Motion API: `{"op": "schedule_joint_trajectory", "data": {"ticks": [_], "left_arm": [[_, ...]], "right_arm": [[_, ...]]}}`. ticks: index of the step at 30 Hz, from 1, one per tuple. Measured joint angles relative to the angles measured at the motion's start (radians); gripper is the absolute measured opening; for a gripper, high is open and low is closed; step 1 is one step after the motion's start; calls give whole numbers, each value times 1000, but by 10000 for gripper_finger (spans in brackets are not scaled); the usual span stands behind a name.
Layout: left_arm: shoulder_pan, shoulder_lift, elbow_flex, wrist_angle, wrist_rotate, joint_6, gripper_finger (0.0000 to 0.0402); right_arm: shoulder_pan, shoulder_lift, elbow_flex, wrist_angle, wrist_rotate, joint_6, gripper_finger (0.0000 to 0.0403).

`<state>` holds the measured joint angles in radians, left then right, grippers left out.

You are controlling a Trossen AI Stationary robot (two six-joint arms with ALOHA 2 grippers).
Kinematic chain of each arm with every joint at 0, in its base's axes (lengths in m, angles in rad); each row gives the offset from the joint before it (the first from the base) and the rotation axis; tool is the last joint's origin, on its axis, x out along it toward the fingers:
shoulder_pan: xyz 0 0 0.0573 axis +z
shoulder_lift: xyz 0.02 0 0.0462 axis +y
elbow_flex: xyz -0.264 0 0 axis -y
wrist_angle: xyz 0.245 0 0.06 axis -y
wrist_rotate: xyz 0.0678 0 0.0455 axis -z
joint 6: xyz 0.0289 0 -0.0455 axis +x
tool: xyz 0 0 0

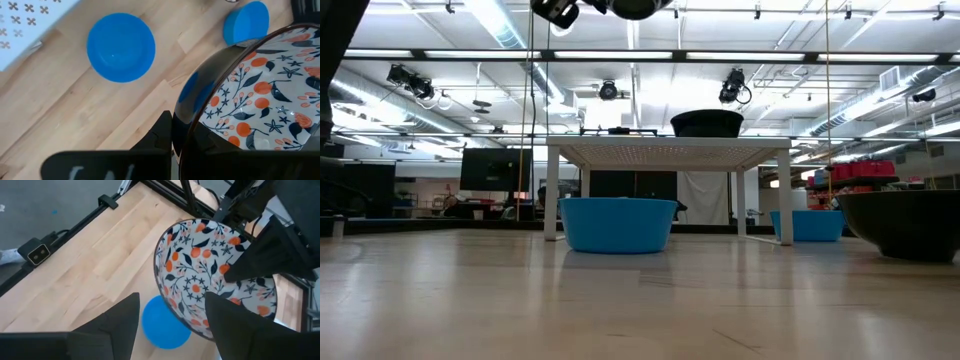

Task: Pick & Place Mini bowls
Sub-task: Stack the left white patterned bowl on top of the other white patterned bowl on the shelf

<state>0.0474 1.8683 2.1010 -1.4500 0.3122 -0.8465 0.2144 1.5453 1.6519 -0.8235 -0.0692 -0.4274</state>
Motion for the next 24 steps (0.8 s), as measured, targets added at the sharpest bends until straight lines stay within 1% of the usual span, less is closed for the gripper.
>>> {"op": "schedule_joint_trajectory", "data": {"ticks": [4, 12, 18, 24], "left_arm": [[-8, 0, 0, -22, -1, 5, 17], [-34, 0, 0, -43, -1, 5, 17], [-53, 0, 0, -27, 15, 2, 17], [-68, 0, 0, -7, 66, 72, 17]], "right_arm": [[5, 7, 0, 2, 0, -13, 228], [27, 20, 0, 11, 20, -93, 228], [30, 20, 0, 9, 27, -209, 228], [30, 20, 0, 34, -41, -326, 228]]}}
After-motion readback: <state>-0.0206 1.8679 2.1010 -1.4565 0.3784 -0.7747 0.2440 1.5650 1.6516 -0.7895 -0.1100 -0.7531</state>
